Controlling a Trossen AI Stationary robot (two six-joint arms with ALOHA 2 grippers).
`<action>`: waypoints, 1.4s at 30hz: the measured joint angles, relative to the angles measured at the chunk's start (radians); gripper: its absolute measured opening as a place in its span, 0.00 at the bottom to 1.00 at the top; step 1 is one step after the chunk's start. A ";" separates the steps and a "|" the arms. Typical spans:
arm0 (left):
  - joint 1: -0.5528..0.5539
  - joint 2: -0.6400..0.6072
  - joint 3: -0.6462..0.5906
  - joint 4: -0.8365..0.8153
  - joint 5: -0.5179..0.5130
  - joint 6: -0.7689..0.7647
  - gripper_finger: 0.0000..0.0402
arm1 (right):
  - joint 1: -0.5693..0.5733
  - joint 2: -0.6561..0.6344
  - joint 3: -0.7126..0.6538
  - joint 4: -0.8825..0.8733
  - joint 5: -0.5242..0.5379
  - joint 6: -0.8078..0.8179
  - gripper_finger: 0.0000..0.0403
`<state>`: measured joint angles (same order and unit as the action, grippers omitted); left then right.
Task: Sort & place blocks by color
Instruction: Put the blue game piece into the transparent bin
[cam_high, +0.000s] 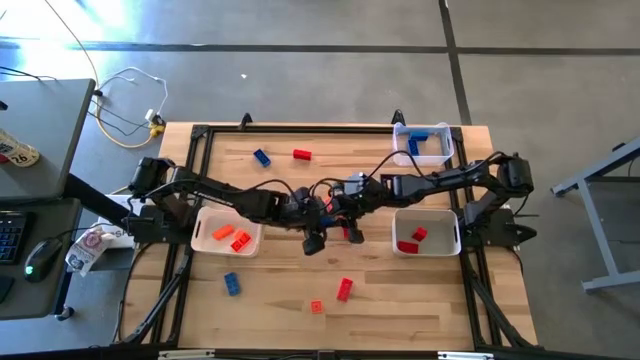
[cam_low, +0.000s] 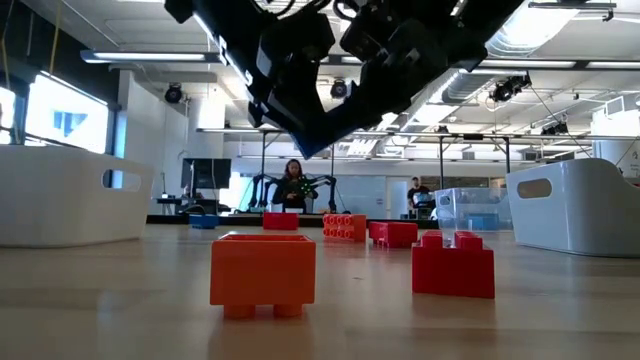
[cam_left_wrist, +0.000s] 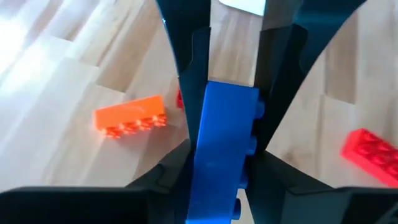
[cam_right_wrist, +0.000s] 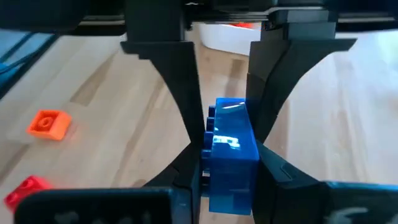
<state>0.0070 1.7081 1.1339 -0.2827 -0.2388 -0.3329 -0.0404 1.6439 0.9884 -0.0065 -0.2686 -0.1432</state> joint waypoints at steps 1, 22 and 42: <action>0.008 0.000 0.000 -0.001 0.004 0.022 0.28 | -0.006 0.000 0.001 -0.010 0.011 0.014 0.17; 0.235 -0.003 0.006 -0.083 0.044 0.189 0.54 | -0.204 -0.003 -0.002 -0.174 0.285 0.201 0.17; 0.362 -0.002 0.004 -0.091 0.045 0.284 0.54 | -0.404 -0.253 -0.002 -0.393 0.768 0.237 0.17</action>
<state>0.3695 1.7061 1.1378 -0.3737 -0.1943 -0.0485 -0.4442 1.3904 0.9863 -0.3997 0.4991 0.0941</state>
